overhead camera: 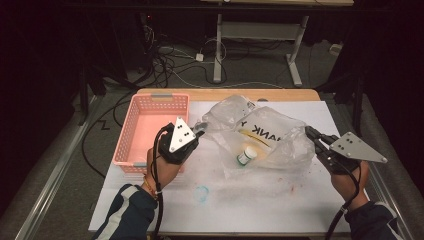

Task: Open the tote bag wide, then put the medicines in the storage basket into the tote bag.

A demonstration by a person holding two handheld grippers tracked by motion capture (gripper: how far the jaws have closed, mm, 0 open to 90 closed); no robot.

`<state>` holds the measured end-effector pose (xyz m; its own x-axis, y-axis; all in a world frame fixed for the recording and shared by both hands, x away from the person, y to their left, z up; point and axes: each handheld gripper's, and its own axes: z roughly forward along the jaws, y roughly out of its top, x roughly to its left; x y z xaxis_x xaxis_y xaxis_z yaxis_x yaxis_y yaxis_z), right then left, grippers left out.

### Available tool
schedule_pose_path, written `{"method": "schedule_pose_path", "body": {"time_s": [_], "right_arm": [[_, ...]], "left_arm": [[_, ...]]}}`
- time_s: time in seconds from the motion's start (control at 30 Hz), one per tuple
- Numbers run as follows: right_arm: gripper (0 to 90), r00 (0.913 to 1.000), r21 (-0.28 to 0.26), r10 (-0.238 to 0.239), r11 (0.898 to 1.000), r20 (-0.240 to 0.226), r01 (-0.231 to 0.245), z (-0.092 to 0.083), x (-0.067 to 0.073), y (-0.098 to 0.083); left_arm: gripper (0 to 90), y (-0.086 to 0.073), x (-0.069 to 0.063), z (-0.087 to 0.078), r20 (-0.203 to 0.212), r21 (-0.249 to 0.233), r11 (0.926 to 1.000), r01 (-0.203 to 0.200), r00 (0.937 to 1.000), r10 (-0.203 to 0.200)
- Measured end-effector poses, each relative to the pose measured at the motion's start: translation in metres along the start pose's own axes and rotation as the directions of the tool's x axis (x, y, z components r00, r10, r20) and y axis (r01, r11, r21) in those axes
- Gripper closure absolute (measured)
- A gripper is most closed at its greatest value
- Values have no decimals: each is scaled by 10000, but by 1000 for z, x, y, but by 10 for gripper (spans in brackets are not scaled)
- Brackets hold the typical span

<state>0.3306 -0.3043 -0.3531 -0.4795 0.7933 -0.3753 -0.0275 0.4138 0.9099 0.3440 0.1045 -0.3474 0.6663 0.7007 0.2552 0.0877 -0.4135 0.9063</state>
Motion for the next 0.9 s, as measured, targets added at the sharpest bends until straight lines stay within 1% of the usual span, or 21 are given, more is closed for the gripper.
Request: {"method": "schedule_pose_path", "body": {"time_s": [0.07,0.17,0.23,0.3,0.33,0.43,0.5,0.53,0.57,0.6,0.67,0.73,0.8,0.83,0.87,0.9], "right_arm": [[900,9999,-19,-38,10000,128,38,0,-3,2],[900,9996,-202,119,9997,238,-114,0,-5,8],[900,9994,-293,106,9995,329,-97,0,-6,11],[900,9991,-441,179,9989,391,-162,0,-7,14],[900,9990,-479,142,9988,420,-122,1,-8,16],[900,9977,-542,270,9982,618,-236,3,-10,18],[900,9966,-577,361,9978,741,-318,5,-11,21],[900,9961,-594,364,9977,806,-316,7,-11,22],[900,9957,-577,278,9981,883,-228,10,-10,24],[900,9954,-567,315,9980,908,-264,12,-9,25],[900,9949,-595,268,9980,974,-210,18,-8,28],[900,9945,-619,336,9977,992,-275,24,-8,32],[900,9936,-690,334,9973,1078,-260,28,-8,34],[900,9940,-720,345,9970,1034,-271,30,-8,35],[900,9935,-705,370,9971,1075,-295,35,-9,38],[900,9935,-705,370,9971,1075,-295,35,-9,38]], "left_arm": [[867,2,2,-2,-33,-115,9999,64,10000,-65],[867,8,4,-6,-81,-363,9992,156,9998,-159],[867,12,4,-7,-125,-468,9988,145,9998,-151],[867,15,5,-7,-127,-595,9981,160,9998,-168],[867,17,5,-6,-148,-634,9979,151,9998,-161],[867,21,6,-5,-160,-763,9969,210,9996,-223],[867,25,7,-4,-110,-900,9953,351,9993,-362],[867,27,6,-4,-97,-998,9942,389,9991,-401],[867,29,6,-3,-139,-1035,9941,314,9994,-330],[867,31,5,-2,-192,-1066,9940,233,9995,-254],[867,35,5,1,-120,-1162,9927,322,9994,-338],[867,39,5,3,-106,-1294,9908,391,9991,-408],[867,41,4,6,-179,-1358,9900,382,9990,-410],[866,42,5,8,-187,-1368,9897,417,9988,-447],[866,44,5,10,-181,-1372,9895,447,9987,-476],[866,45,5,12,-201,-1406,9890,467,9985,-500]]}}
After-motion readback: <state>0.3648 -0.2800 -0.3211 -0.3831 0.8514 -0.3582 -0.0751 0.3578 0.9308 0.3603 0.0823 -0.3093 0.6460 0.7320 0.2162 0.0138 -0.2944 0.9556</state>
